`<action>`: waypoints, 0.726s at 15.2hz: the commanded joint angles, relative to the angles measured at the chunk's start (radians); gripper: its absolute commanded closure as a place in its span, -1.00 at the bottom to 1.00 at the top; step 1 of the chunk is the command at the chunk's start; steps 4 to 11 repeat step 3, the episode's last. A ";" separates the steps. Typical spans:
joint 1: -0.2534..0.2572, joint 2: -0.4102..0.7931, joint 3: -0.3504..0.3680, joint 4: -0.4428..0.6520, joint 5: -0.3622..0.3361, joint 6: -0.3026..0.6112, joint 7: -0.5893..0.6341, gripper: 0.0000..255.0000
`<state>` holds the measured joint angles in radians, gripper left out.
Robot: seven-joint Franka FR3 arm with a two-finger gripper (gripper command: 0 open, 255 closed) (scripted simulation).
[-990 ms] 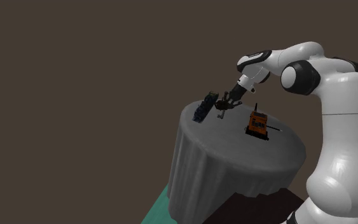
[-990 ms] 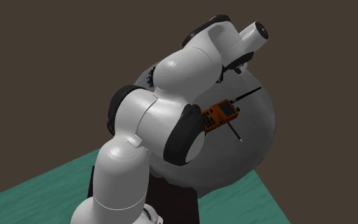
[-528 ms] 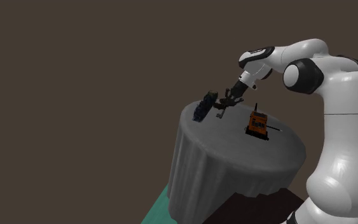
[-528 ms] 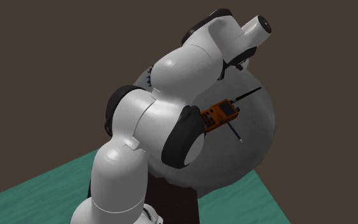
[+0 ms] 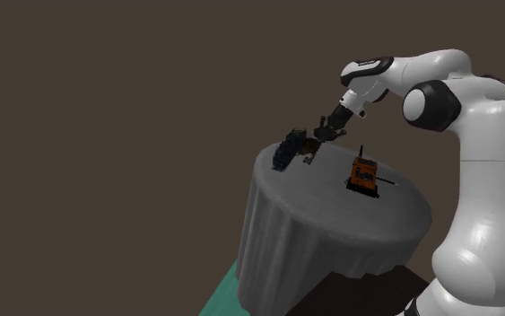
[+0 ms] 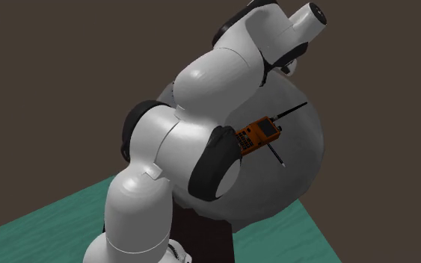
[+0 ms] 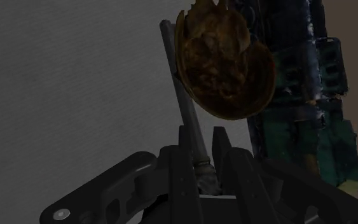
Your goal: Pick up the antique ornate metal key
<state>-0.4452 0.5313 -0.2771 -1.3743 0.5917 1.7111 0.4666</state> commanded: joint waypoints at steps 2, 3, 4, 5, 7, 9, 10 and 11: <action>-0.003 -0.004 -0.001 0.025 -0.003 -0.026 0.012 1.00; -0.003 -0.004 -0.001 0.025 -0.003 -0.026 0.012 1.00; -0.003 -0.004 -0.001 0.025 -0.003 -0.026 0.012 1.00; -0.003 -0.004 -0.001 0.025 -0.003 -0.026 0.012 1.00; -0.003 -0.004 -0.001 0.025 -0.003 -0.026 0.012 1.00; -0.003 -0.004 -0.001 0.025 -0.003 -0.026 0.012 1.00; -0.003 -0.004 -0.001 0.025 -0.003 -0.026 0.012 1.00; -0.003 -0.004 -0.001 0.025 -0.003 -0.026 0.012 1.00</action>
